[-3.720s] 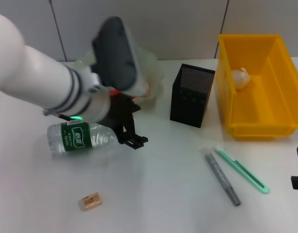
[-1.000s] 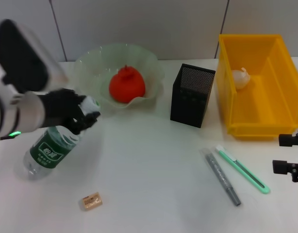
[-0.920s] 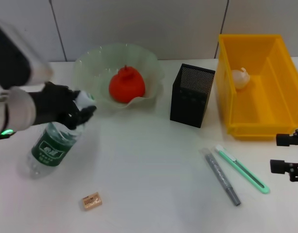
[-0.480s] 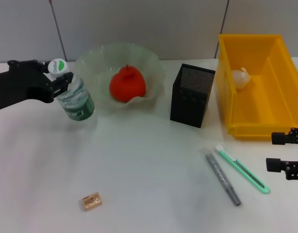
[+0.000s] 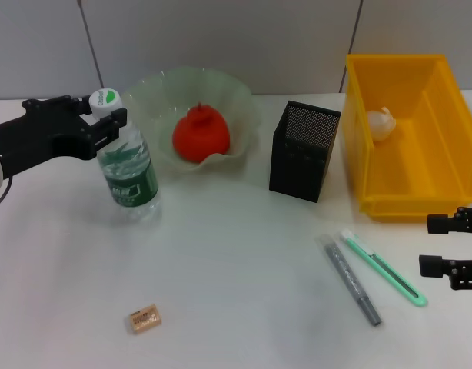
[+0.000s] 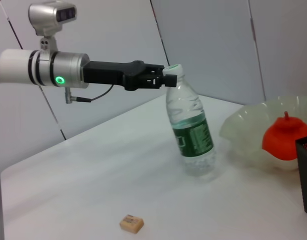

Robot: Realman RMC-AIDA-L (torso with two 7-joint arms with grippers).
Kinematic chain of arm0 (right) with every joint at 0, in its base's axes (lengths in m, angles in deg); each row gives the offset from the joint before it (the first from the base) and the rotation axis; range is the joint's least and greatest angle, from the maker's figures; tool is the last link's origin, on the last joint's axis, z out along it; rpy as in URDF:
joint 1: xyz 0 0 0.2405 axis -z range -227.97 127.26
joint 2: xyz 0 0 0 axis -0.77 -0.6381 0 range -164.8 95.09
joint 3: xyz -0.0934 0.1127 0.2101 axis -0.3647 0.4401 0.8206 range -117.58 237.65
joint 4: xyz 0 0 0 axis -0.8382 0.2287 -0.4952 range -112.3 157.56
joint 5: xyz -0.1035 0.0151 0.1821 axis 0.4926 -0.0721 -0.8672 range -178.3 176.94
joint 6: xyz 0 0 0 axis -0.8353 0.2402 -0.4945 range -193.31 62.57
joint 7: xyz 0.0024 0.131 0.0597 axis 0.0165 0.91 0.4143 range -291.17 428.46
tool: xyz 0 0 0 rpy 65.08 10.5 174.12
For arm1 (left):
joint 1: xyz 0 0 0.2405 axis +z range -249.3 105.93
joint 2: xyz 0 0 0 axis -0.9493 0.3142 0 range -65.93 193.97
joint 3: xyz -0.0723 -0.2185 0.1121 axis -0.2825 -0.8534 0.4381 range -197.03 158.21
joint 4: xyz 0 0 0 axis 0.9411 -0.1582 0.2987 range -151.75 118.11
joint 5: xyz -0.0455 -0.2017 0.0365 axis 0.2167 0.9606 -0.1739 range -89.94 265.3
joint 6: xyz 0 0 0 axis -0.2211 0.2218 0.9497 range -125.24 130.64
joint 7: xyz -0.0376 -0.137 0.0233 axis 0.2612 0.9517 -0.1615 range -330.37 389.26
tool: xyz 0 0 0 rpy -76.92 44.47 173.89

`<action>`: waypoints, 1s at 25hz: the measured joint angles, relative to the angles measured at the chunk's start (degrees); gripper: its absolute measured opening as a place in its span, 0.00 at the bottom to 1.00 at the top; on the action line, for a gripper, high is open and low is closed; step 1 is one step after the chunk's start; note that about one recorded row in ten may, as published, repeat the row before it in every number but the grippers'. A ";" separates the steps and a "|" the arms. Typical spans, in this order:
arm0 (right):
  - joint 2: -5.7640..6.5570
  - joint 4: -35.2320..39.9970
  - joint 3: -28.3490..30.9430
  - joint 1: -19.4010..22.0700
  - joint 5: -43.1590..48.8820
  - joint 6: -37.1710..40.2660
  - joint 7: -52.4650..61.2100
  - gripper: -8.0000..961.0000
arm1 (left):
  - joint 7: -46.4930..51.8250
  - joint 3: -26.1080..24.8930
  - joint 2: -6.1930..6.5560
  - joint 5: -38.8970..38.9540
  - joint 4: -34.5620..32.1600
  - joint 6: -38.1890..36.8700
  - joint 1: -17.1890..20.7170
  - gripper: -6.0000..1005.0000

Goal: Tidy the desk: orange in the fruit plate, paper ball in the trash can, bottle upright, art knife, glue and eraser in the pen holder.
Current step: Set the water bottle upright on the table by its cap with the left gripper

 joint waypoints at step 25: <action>0.00 -0.68 -0.92 0.44 0.10 0.09 -0.19 0.81 | -12.99 -7.51 0.02 14.29 17.09 1.10 -6.60 0.55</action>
